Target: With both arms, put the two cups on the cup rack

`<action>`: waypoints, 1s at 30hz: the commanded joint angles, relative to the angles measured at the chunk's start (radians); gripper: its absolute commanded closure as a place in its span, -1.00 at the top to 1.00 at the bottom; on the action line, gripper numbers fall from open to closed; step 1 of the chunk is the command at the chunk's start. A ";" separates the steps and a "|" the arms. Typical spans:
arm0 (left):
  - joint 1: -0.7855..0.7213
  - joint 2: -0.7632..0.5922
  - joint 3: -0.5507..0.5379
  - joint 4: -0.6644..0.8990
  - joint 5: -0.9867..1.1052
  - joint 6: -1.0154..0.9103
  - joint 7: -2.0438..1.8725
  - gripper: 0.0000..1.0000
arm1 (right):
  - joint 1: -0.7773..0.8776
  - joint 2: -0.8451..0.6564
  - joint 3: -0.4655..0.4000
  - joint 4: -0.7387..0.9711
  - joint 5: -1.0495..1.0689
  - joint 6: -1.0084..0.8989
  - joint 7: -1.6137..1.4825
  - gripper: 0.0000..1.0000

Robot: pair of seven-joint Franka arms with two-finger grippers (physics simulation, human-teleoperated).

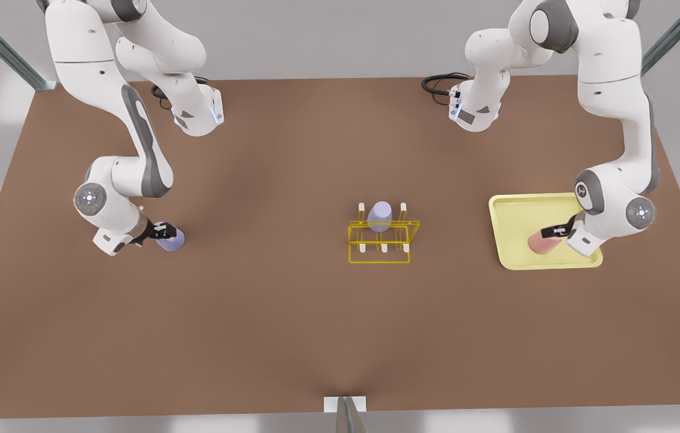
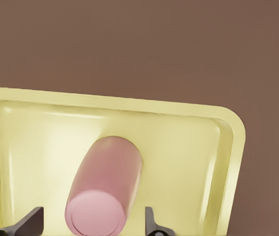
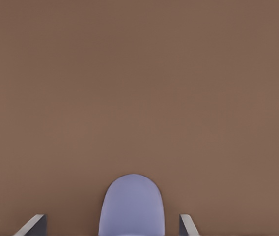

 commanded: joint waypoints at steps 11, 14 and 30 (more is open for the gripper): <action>-0.001 0.076 0.000 -0.031 0.005 0.151 0.153 1.00 | -0.028 0.025 -0.002 -0.115 0.008 0.166 -0.011 1.00; -0.003 0.076 -0.001 -0.031 0.002 0.148 0.147 0.72 | -0.028 0.034 -0.002 -0.153 0.008 0.233 -0.011 1.00; -0.014 0.069 -0.005 -0.023 0.001 0.088 0.132 0.72 | -0.038 0.086 -0.002 -0.170 0.008 0.305 -0.013 1.00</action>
